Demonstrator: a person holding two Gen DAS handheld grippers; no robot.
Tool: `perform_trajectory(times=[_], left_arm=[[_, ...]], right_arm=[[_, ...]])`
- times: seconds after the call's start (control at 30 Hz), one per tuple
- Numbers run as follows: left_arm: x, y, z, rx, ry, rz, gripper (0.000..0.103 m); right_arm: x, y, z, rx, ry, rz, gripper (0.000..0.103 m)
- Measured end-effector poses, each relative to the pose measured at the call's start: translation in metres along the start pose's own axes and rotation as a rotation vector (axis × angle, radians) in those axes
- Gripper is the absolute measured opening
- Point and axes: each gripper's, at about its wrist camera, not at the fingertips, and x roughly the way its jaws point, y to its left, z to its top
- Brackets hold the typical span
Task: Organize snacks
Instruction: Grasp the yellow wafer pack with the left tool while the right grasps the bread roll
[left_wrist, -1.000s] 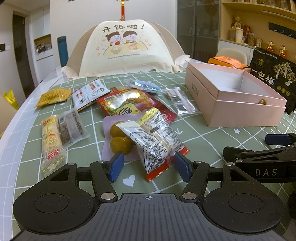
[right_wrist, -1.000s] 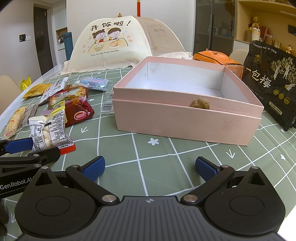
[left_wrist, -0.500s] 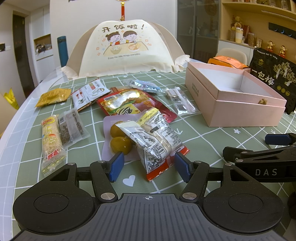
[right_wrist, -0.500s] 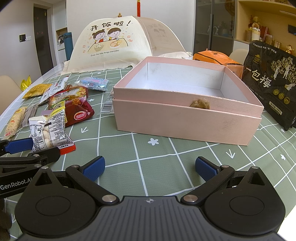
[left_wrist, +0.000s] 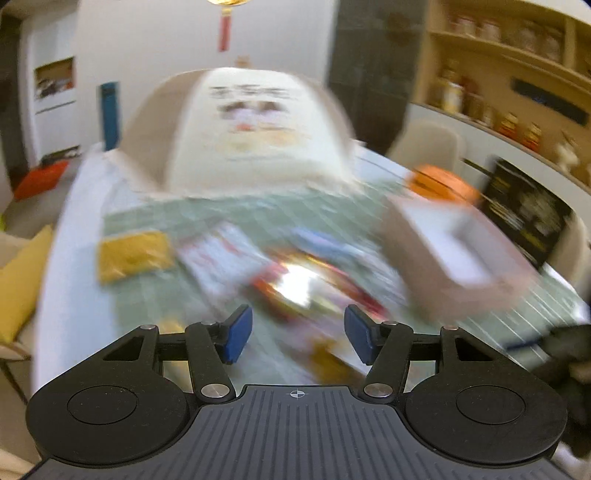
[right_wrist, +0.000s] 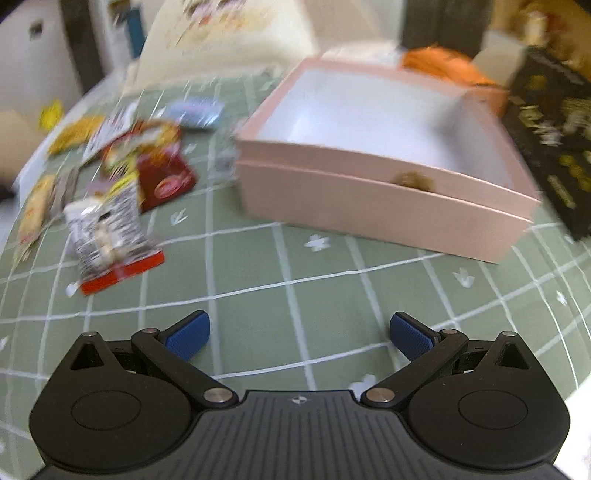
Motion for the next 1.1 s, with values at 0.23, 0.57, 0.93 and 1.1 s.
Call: perform_trajectory(times=[0.23, 0.57, 0.93, 1.1], left_arm=[[0.110, 0.144, 0.074, -0.126, 0.034, 0.067, 0.060], [0.168, 0.189, 0.061, -0.022, 0.220, -0.094, 0.046], [0.046, 0.165, -0.033, -0.199, 0.285, -0.165, 0.044], [0.022, 0.166, -0.050, -0.289, 0.280, -0.153, 0.044]], right_arm=[[-0.041, 0.062, 0.047, -0.046, -0.014, 0.068, 0.090], [-0.037, 0.125, 0.082, -0.174, -0.019, 0.033, 0.090], [0.011, 0.235, 0.097, -0.343, -0.022, 0.230, 0.077], [0.015, 0.257, 0.081, -0.416, 0.080, 0.281, 0.056]])
